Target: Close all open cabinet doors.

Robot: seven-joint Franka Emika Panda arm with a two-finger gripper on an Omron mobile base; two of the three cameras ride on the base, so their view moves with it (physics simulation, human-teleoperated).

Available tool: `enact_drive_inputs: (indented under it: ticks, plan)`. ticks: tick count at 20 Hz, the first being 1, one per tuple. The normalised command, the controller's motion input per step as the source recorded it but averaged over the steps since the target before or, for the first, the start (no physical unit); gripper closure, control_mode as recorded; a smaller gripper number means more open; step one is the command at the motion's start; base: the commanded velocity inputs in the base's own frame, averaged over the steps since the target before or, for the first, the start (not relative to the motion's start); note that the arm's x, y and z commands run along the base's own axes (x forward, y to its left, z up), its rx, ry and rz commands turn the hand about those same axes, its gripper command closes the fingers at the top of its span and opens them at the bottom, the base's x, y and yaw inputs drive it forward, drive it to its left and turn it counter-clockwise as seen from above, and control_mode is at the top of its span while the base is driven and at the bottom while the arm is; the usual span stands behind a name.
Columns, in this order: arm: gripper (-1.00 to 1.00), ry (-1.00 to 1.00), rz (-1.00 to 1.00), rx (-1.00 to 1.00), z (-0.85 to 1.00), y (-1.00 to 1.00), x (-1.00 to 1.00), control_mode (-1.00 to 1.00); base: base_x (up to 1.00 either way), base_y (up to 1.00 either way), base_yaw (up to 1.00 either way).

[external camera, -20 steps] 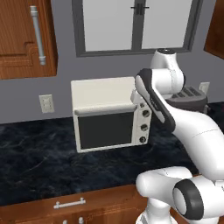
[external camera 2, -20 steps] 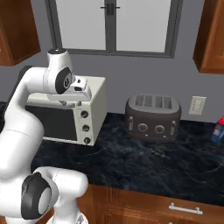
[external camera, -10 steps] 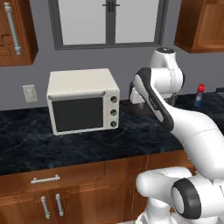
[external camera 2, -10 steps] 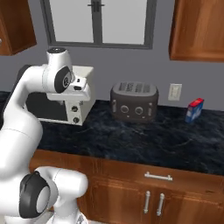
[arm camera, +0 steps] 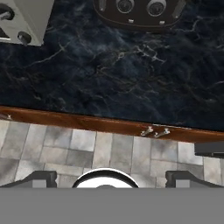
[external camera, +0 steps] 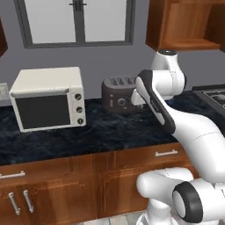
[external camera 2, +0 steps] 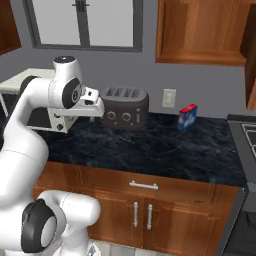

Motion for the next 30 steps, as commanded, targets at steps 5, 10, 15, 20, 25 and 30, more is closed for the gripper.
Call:
enact_drive_inputs:
  ticks: [5, 10, 15, 20, 25, 30]
  plan:
    - [-1.0, 0.0, 0.0, 0.0, 0.0, 0.0, 0.0, 1.0, -0.07, -0.61, 0.0]
    - [-1.0, 0.0, 0.0, 0.0, 0.0, 0.0, 0.0, 1.0, 0.0, -0.61, 0.0]
    - [-1.0, 0.0, 0.0, 0.0, 0.0, 0.0, 0.0, 1.0, 0.0, -0.58, 0.0]
    - [-1.0, 0.0, 0.0, 0.0, 0.0, 0.0, 0.0, 1.0, 0.06, -0.48, 0.0]
    - [-1.0, 0.0, 0.0, 0.0, 0.0, 0.0, 0.0, 1.0, 0.22, -0.42, 0.0]
    - [-1.0, 0.0, 0.0, 0.0, 0.0, 0.0, 0.0, 1.0, 0.27, -0.34, 0.0]
